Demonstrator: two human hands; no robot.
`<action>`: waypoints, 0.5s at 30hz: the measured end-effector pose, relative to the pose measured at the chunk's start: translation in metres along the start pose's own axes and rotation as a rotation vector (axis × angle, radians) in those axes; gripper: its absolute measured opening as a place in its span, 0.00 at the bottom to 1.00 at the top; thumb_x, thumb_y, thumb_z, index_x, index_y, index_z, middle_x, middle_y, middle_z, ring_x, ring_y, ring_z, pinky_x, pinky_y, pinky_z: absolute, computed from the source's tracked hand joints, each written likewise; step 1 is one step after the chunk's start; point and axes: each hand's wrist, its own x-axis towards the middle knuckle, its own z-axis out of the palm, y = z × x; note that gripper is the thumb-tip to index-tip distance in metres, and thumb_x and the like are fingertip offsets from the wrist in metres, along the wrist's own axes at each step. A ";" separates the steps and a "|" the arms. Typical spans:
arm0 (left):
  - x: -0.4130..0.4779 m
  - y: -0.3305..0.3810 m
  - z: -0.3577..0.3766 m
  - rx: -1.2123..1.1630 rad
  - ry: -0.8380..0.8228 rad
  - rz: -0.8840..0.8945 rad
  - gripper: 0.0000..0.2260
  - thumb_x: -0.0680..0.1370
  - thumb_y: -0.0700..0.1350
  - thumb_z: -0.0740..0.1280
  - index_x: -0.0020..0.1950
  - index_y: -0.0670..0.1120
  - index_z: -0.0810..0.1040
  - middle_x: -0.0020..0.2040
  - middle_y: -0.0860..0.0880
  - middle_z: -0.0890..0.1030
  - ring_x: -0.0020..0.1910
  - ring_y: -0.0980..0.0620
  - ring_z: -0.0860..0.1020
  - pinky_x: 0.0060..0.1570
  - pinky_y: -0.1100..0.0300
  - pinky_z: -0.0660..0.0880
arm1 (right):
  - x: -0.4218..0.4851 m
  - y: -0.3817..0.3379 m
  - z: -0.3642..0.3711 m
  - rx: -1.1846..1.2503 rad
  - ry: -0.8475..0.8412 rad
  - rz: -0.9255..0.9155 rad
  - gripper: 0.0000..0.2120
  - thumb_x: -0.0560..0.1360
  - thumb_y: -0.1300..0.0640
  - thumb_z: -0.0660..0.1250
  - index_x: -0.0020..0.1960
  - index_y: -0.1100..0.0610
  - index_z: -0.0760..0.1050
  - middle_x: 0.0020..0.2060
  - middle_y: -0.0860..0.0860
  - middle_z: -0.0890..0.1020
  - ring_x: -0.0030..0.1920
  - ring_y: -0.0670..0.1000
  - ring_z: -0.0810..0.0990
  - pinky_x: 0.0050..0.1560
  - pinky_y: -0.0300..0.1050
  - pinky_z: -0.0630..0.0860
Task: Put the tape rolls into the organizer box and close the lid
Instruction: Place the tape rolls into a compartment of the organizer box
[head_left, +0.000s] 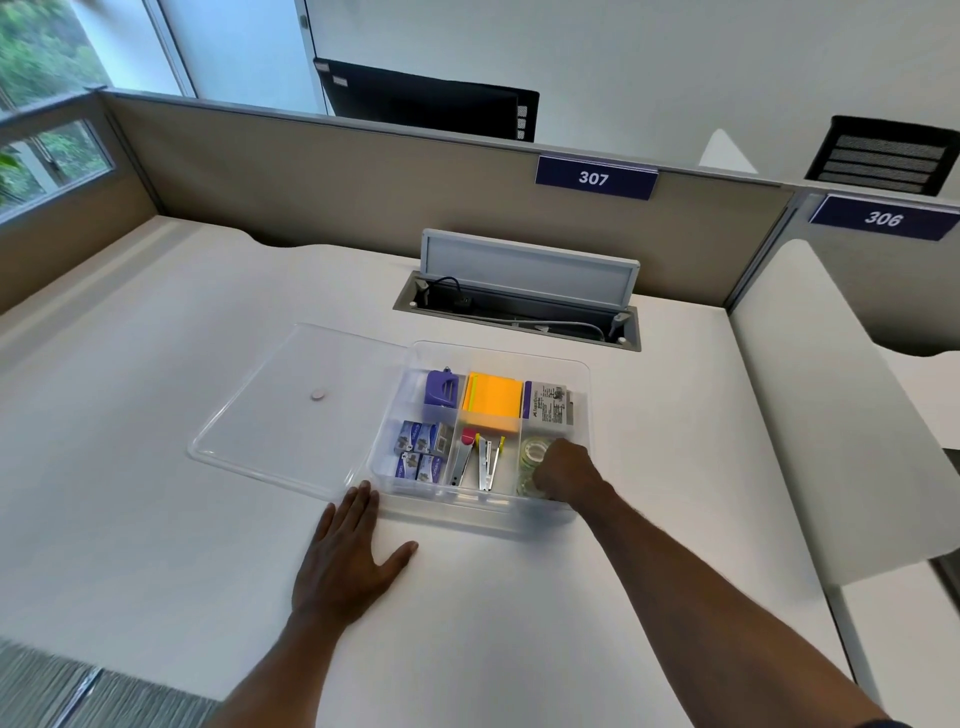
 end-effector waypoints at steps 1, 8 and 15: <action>0.000 0.000 0.000 -0.002 -0.001 -0.001 0.43 0.71 0.73 0.48 0.76 0.43 0.56 0.77 0.47 0.57 0.76 0.53 0.53 0.75 0.54 0.50 | 0.000 0.001 0.000 -0.005 0.000 -0.004 0.16 0.72 0.62 0.66 0.58 0.67 0.74 0.57 0.61 0.81 0.58 0.60 0.79 0.55 0.45 0.76; 0.000 0.000 -0.001 0.004 0.002 -0.001 0.43 0.72 0.72 0.48 0.76 0.44 0.54 0.78 0.47 0.55 0.76 0.54 0.51 0.75 0.55 0.48 | 0.000 0.003 -0.001 -0.021 0.010 -0.007 0.16 0.71 0.62 0.68 0.57 0.67 0.75 0.56 0.61 0.81 0.57 0.60 0.80 0.53 0.44 0.76; 0.000 0.000 0.000 0.002 -0.003 0.000 0.43 0.71 0.73 0.48 0.76 0.44 0.54 0.78 0.47 0.55 0.77 0.53 0.51 0.75 0.54 0.48 | 0.000 0.002 0.000 0.007 0.035 0.001 0.18 0.70 0.62 0.69 0.58 0.67 0.74 0.56 0.61 0.81 0.57 0.60 0.80 0.53 0.44 0.77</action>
